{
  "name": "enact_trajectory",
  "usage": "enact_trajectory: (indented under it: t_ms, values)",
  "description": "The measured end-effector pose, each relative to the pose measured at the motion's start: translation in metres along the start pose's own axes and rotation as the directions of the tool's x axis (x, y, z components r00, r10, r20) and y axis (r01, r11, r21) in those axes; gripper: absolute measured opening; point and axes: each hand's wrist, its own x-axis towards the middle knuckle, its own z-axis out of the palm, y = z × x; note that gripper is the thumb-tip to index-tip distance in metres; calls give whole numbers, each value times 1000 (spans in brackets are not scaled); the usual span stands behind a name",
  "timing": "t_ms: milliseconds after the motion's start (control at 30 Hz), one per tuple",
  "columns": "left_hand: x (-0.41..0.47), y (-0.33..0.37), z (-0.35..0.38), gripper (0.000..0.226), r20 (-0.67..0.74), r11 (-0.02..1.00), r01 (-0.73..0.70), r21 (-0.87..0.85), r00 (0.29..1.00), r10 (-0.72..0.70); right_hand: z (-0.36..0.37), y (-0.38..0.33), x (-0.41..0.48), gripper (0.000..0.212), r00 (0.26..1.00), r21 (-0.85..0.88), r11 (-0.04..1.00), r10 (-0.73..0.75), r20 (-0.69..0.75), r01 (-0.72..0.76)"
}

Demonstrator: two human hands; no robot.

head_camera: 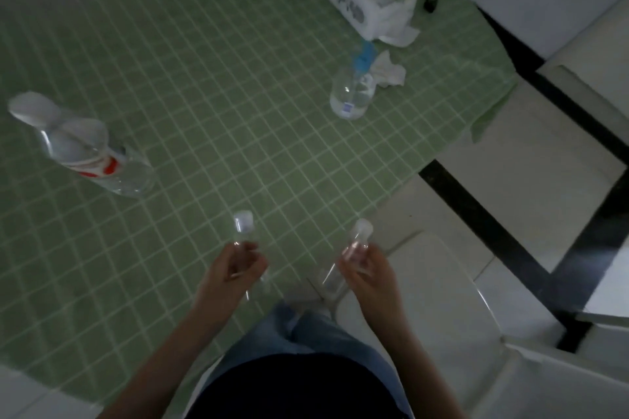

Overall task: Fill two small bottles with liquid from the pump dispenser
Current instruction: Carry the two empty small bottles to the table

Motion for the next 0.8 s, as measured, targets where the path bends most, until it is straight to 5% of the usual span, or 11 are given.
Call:
enact_trajectory:
  t_ms: [500,800]
  values:
    - [41,10,-15,19,-157,1000,5,10,988,-3,34,-47,92,18,968,-74,997,-18,250,38]
    - [68,24,52,17,-410,1000,-29,-6,912,24,1,-63,177,20,854,-76,991,-53,517,107]
